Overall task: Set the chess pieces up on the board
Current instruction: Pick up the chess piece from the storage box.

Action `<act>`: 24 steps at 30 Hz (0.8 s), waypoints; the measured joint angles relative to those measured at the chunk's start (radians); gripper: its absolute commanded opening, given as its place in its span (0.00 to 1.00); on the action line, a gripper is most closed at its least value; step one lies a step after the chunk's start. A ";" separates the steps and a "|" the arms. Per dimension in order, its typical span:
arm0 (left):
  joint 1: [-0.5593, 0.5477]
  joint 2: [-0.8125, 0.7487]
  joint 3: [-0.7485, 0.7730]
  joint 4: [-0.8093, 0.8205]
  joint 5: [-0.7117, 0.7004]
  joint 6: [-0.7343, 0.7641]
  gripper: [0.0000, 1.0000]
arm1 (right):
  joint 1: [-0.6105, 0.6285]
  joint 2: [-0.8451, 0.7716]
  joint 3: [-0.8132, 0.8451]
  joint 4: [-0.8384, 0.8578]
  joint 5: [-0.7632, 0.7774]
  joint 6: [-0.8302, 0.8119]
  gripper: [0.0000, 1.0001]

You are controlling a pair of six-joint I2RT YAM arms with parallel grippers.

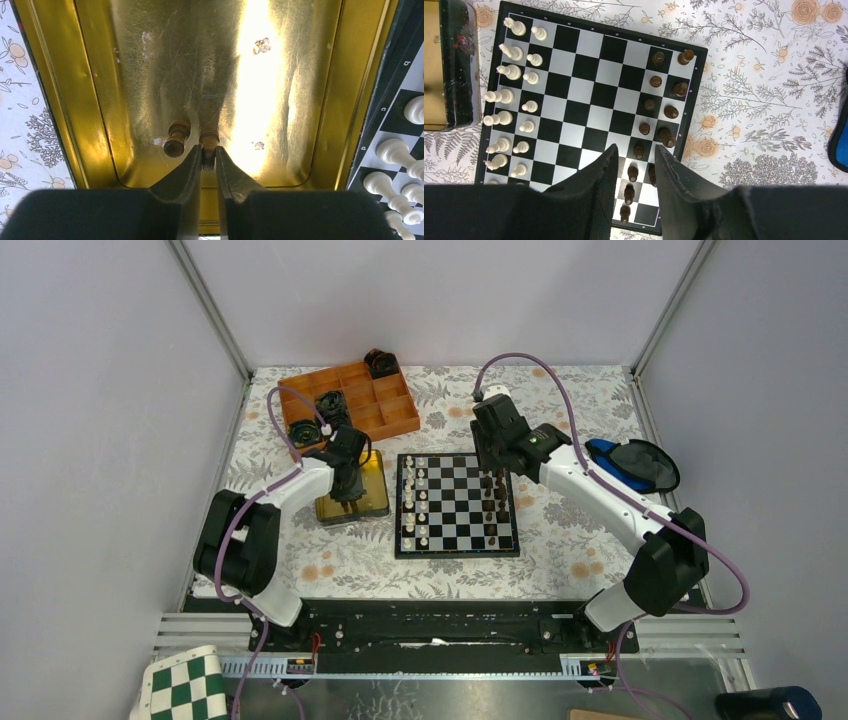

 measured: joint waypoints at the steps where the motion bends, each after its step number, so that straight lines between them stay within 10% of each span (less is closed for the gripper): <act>1: 0.001 0.000 0.000 0.001 0.001 0.000 0.18 | 0.000 0.000 0.000 0.000 0.000 -0.001 0.39; 24: 0.003 -0.104 0.000 0.002 0.031 0.000 0.00 | -0.002 -0.006 -0.039 0.004 0.000 0.000 0.39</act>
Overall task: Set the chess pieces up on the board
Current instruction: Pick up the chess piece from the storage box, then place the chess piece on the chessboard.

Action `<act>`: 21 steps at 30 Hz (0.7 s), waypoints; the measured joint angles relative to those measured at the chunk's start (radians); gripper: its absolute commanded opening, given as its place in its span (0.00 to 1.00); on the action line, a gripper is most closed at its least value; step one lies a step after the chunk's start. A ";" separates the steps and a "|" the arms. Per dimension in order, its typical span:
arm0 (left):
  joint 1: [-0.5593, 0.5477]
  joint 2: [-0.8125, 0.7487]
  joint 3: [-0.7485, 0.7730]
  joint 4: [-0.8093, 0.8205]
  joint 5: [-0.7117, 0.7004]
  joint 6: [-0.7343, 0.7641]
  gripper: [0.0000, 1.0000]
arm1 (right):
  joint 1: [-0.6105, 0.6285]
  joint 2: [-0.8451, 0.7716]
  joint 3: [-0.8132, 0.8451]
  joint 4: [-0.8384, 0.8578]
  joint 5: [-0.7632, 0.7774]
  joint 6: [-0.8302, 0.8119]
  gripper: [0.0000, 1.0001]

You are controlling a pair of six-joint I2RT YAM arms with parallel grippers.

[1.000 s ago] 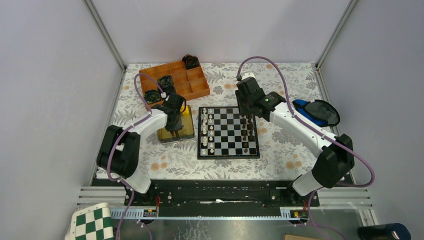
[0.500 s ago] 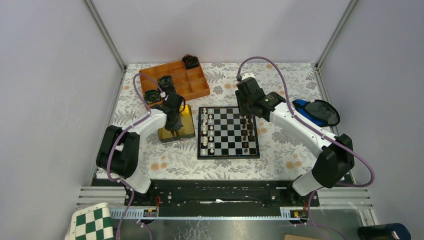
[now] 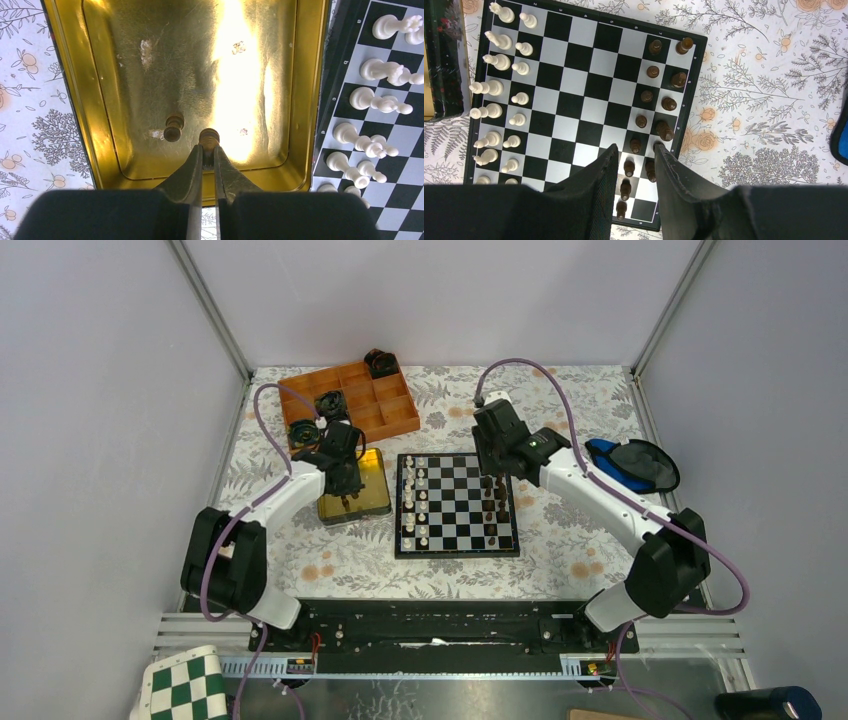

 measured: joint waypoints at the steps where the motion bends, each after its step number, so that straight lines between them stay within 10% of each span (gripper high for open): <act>1: 0.000 0.000 0.000 0.000 0.004 0.000 0.00 | 0.000 -0.002 -0.002 0.000 0.000 0.001 0.39; 15: -0.020 -0.158 0.016 -0.004 0.172 -0.008 0.00 | -0.091 -0.098 -0.074 0.001 0.036 0.013 0.40; 21: -0.212 -0.142 0.134 -0.031 0.184 0.016 0.00 | -0.220 -0.143 -0.122 0.015 0.037 0.040 0.41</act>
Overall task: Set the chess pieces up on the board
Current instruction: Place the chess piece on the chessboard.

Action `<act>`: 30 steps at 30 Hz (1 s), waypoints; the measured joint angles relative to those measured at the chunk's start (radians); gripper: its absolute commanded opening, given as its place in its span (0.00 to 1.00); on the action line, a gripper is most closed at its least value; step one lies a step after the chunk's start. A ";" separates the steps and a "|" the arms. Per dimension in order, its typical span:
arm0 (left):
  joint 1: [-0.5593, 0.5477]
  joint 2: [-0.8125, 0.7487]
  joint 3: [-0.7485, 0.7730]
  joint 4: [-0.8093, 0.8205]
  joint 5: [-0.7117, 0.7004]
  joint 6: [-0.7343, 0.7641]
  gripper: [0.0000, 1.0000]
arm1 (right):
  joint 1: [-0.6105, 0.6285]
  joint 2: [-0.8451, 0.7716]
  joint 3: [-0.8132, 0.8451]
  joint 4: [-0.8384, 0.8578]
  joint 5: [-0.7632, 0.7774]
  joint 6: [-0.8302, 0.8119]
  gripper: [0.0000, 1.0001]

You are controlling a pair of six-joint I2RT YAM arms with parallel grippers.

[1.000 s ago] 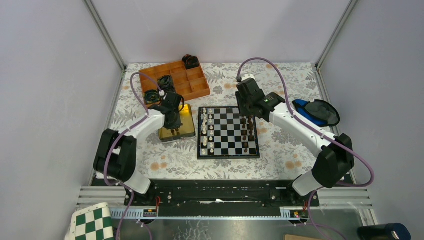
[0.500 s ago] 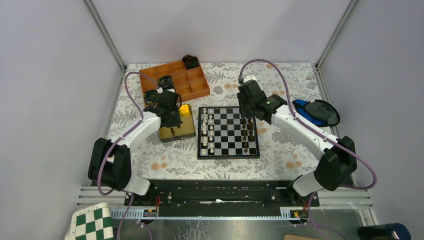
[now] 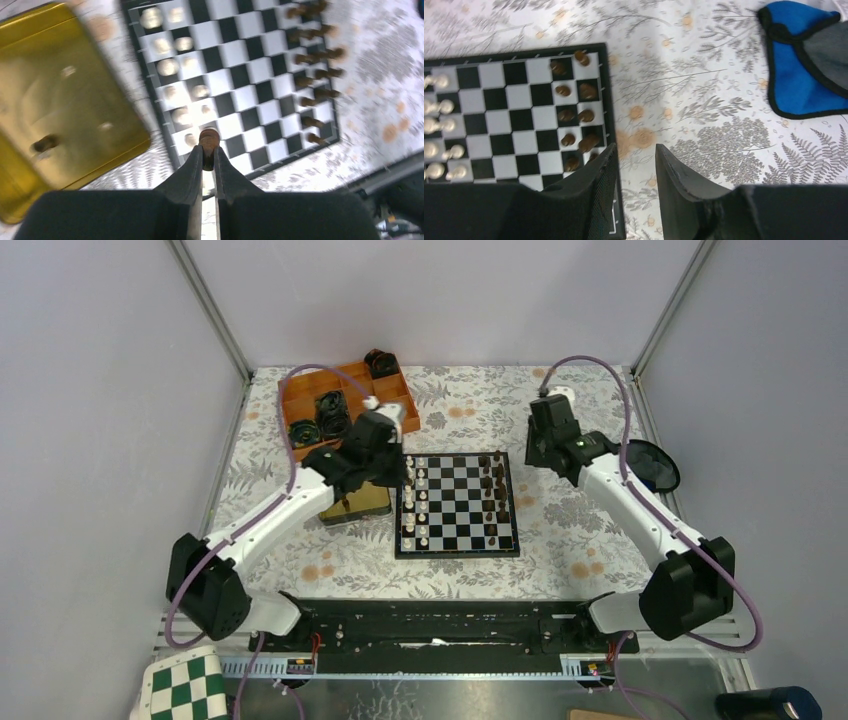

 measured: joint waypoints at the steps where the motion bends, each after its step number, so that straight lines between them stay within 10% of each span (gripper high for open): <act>1: -0.045 0.016 0.033 -0.005 -0.001 0.008 0.00 | -0.024 0.000 -0.005 0.009 -0.003 0.007 0.41; 16: -0.454 0.432 0.425 -0.096 -0.099 0.166 0.00 | -0.338 0.000 -0.084 0.128 -0.034 0.135 0.42; 30: -0.581 0.621 0.596 -0.134 -0.186 0.235 0.00 | -0.415 0.000 -0.143 0.205 -0.033 0.242 0.42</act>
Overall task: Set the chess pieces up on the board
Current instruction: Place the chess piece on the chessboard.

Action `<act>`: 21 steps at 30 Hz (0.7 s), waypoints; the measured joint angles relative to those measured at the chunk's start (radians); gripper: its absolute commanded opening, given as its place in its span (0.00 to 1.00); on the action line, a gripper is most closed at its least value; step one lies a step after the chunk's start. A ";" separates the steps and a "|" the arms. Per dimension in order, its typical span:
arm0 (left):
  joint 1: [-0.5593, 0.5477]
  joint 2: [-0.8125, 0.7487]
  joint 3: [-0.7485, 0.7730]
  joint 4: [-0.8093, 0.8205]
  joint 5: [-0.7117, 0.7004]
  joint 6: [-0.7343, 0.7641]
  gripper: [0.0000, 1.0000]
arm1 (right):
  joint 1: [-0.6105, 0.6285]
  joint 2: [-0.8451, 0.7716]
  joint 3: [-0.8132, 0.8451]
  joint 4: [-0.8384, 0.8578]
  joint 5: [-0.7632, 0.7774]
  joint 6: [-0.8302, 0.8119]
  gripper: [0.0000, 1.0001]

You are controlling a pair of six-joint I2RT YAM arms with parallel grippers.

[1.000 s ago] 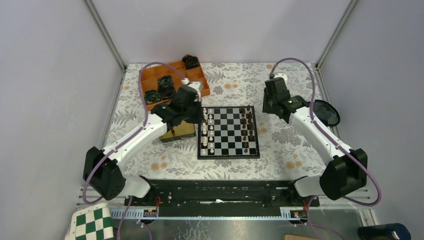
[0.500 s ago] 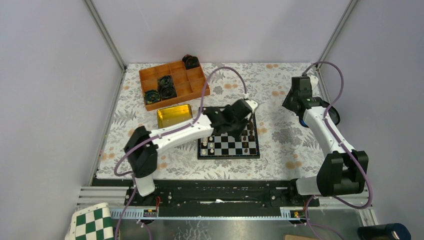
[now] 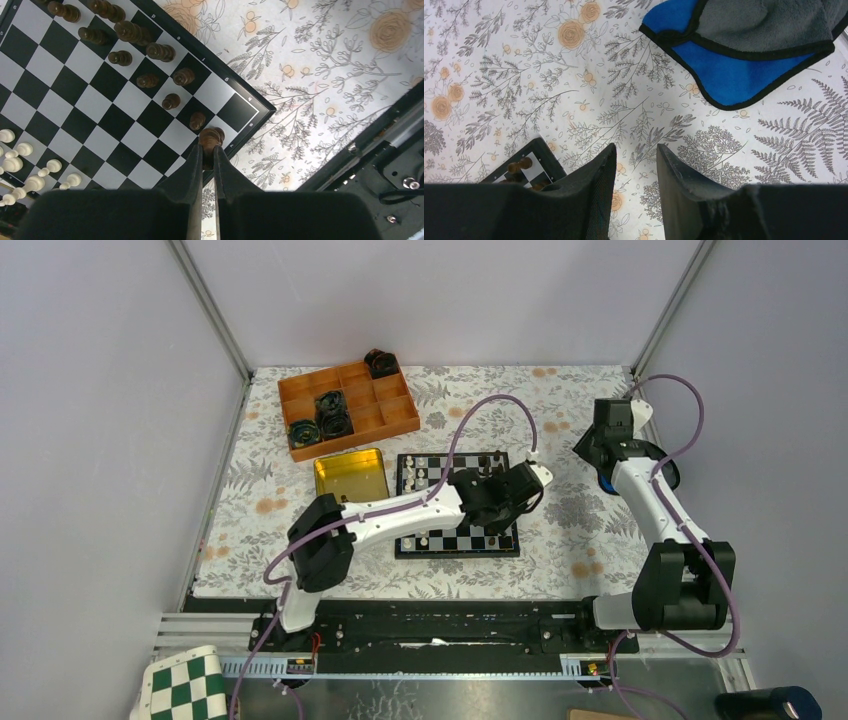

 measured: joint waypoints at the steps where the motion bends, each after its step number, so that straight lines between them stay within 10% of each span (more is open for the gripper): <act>1: 0.000 0.005 0.000 0.000 -0.005 0.000 0.00 | -0.002 0.000 -0.004 0.001 0.000 0.008 0.42; 21: 0.000 0.135 0.087 0.023 -0.021 0.015 0.00 | -0.106 -0.036 -0.040 0.072 0.021 0.115 0.42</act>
